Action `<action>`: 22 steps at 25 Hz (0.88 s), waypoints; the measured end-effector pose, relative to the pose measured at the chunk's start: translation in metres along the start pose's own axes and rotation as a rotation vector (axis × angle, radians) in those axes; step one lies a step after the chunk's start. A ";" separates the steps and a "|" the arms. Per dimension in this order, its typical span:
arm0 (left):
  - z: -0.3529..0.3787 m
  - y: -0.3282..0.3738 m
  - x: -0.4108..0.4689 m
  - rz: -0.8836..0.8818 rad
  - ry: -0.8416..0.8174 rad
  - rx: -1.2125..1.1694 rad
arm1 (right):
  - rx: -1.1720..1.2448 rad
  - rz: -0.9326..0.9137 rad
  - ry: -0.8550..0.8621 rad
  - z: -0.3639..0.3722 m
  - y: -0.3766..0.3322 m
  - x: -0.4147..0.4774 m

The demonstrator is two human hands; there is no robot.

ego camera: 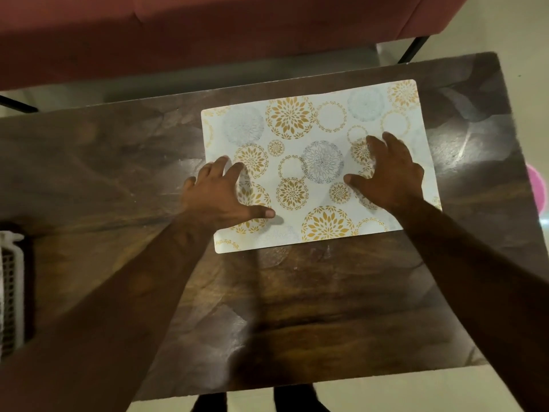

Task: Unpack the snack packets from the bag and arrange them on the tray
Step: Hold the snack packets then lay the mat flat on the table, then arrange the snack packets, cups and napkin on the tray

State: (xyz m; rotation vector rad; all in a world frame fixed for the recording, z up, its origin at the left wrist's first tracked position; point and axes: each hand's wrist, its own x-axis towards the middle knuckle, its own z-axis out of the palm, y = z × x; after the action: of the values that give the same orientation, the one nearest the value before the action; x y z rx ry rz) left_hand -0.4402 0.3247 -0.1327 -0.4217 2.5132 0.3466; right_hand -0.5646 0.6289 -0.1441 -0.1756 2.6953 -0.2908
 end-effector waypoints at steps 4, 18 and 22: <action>-0.006 -0.017 -0.016 -0.020 0.001 -0.006 | 0.000 -0.054 -0.013 0.006 -0.032 -0.014; -0.060 -0.241 -0.195 -0.267 0.270 -0.239 | 0.066 -0.428 -0.188 0.073 -0.283 -0.136; -0.047 -0.370 -0.274 -0.446 0.565 -0.342 | 0.265 -0.436 -0.356 0.120 -0.377 -0.195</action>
State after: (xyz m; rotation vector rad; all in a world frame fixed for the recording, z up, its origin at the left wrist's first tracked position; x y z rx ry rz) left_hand -0.1101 0.0312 0.0038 -1.3517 2.7782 0.5362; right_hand -0.3084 0.2747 -0.0876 -0.6683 2.2189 -0.6716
